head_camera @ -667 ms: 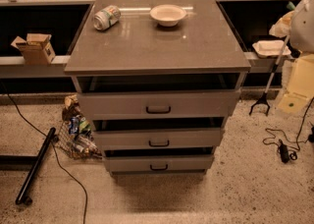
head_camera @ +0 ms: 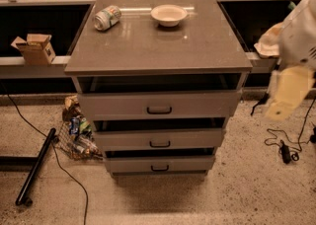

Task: Open bottom drawer

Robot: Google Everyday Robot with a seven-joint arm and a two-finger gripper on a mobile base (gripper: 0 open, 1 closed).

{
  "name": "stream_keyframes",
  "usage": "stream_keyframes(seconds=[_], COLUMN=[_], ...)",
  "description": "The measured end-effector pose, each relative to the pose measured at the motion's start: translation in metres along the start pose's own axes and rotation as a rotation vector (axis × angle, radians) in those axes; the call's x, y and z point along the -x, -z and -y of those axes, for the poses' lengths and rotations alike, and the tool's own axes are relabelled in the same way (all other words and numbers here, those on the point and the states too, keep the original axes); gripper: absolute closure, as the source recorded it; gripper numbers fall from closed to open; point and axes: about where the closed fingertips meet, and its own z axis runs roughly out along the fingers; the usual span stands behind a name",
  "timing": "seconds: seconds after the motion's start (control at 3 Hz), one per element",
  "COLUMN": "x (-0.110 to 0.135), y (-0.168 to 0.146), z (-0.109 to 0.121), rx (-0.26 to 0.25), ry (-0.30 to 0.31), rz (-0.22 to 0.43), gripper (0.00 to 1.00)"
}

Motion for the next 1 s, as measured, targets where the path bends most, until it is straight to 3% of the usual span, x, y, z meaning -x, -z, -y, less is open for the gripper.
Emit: stream_keyframes(seconds=[0.67, 1.0], x=[0.044, 0.044], y=[-0.154, -0.158], z=[-0.013, -0.014], rx=[0.135, 0.143], ry=[0.056, 0.062], rz=[0.222, 0.222], gripper=[0.0, 0.0])
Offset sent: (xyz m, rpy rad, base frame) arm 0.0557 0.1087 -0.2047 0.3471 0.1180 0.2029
